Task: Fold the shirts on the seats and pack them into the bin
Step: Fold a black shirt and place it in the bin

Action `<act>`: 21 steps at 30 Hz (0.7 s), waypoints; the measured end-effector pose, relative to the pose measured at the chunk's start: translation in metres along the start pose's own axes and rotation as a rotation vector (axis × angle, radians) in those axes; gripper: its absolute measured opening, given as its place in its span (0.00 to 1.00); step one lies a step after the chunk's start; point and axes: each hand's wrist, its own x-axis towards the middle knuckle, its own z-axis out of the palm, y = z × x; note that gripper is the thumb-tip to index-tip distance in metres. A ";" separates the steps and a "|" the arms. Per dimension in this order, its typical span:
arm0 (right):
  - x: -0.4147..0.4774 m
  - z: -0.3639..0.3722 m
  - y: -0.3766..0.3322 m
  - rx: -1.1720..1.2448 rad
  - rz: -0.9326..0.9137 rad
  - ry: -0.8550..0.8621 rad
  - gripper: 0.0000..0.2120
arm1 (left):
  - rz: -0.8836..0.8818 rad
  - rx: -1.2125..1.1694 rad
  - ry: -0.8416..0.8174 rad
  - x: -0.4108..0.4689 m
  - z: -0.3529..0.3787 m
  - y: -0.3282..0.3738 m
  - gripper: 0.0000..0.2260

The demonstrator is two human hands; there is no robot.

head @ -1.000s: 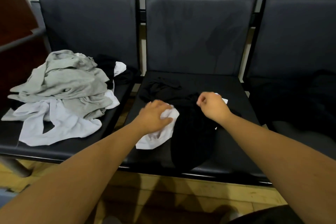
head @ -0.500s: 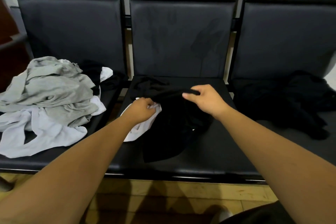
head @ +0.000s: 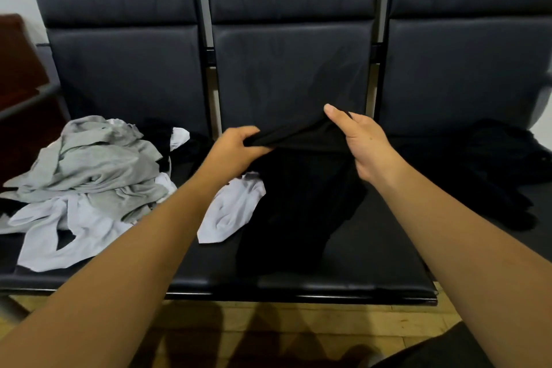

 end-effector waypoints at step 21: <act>0.009 -0.028 0.019 -0.807 -0.045 -0.114 0.16 | -0.240 -0.625 -0.110 -0.040 -0.042 0.008 0.12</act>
